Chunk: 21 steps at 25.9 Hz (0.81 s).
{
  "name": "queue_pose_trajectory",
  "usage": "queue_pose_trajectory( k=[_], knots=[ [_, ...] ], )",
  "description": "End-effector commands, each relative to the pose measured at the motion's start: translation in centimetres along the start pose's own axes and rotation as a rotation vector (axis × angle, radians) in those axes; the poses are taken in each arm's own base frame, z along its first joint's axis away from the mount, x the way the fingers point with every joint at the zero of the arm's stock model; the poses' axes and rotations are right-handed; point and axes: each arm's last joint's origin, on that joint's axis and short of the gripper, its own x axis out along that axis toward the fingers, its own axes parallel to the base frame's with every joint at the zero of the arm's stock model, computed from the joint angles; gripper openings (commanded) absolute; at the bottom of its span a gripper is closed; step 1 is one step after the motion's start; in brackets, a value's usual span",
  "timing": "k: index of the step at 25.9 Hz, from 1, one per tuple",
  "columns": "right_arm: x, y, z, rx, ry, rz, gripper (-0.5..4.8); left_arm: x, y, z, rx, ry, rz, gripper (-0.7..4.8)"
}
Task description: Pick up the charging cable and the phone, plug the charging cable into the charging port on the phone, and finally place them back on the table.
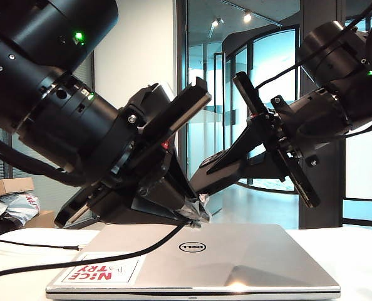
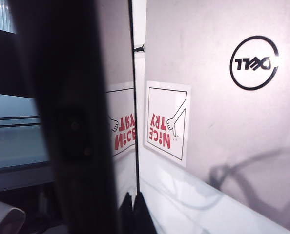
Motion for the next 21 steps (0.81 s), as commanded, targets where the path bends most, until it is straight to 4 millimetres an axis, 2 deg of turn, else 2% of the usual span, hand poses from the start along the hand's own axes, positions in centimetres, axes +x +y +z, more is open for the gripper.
queue_pose_trajectory(
  k=[1, 21],
  knots=[
    [-0.07, 0.71, 0.12, -0.055, -0.011, 0.034, -0.05, -0.05, -0.11, 0.23, 0.002, -0.018, -0.007, -0.06],
    [0.47, 1.36, -0.27, -0.11, -0.031, 0.049, -0.05, -0.05, -0.11, 0.23, -0.002, -0.018, -0.007, -0.06]
  ],
)
